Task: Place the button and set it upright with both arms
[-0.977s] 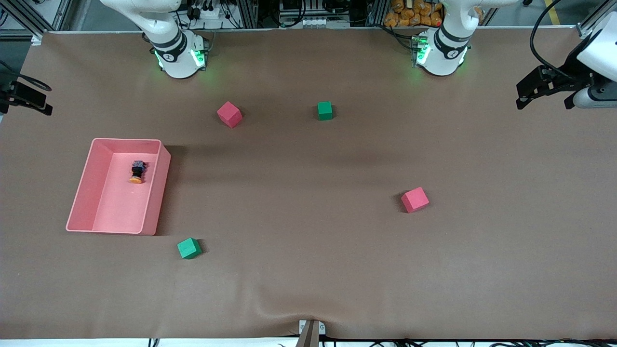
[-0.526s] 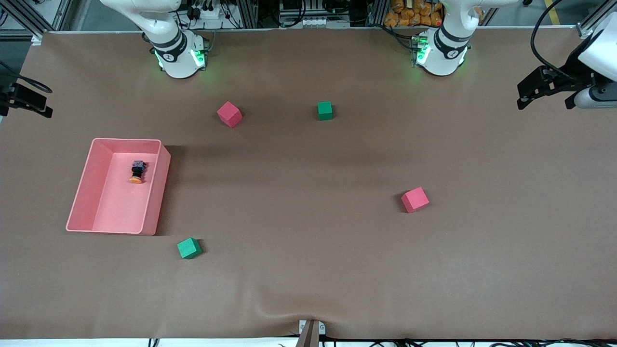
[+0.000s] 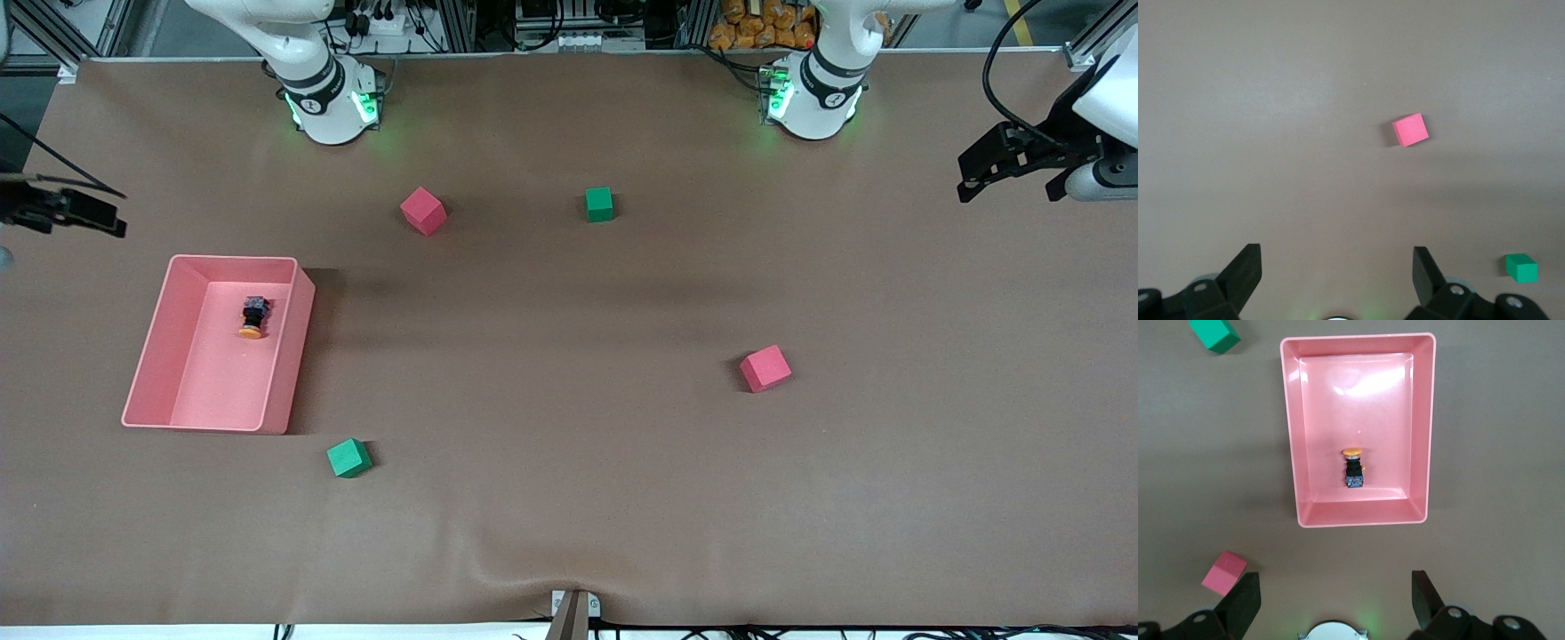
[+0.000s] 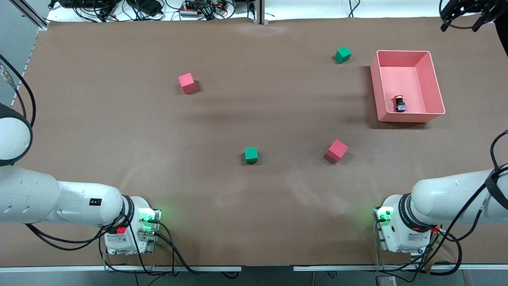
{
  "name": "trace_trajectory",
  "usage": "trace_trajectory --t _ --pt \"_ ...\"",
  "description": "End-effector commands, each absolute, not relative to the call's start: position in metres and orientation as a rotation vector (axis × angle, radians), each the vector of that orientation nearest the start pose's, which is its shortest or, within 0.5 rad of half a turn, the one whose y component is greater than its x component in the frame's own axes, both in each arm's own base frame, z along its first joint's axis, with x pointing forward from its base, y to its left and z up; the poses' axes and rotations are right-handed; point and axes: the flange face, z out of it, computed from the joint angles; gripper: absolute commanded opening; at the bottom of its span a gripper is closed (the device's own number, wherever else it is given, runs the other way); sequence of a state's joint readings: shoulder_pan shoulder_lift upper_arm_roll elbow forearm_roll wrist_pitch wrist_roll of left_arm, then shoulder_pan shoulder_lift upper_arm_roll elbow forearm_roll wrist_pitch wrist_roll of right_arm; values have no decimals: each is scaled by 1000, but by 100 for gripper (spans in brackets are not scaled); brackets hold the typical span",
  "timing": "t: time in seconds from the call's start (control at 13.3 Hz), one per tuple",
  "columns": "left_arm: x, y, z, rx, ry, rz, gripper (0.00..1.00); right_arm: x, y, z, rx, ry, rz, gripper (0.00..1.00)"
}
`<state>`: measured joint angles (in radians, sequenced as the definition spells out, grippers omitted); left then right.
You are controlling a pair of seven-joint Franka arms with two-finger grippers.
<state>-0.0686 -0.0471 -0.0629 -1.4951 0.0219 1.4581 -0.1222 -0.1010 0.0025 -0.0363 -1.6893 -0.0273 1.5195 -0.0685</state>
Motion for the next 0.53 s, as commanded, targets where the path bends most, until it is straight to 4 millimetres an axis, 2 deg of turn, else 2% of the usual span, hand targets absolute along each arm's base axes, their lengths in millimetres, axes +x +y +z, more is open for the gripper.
trace_trajectory --t 0.0,0.3,0.45 --pt "520 -65 681 -3112 21 -27 100 535 -85 519 -3141 129 282 100" --pt "520 -65 681 -3112 21 -25 100 531 -83 443 -3148 119 225 100" --pt "520 -64 679 -3111 18 -10 100 528 -84 417 -3155 121 155 100"
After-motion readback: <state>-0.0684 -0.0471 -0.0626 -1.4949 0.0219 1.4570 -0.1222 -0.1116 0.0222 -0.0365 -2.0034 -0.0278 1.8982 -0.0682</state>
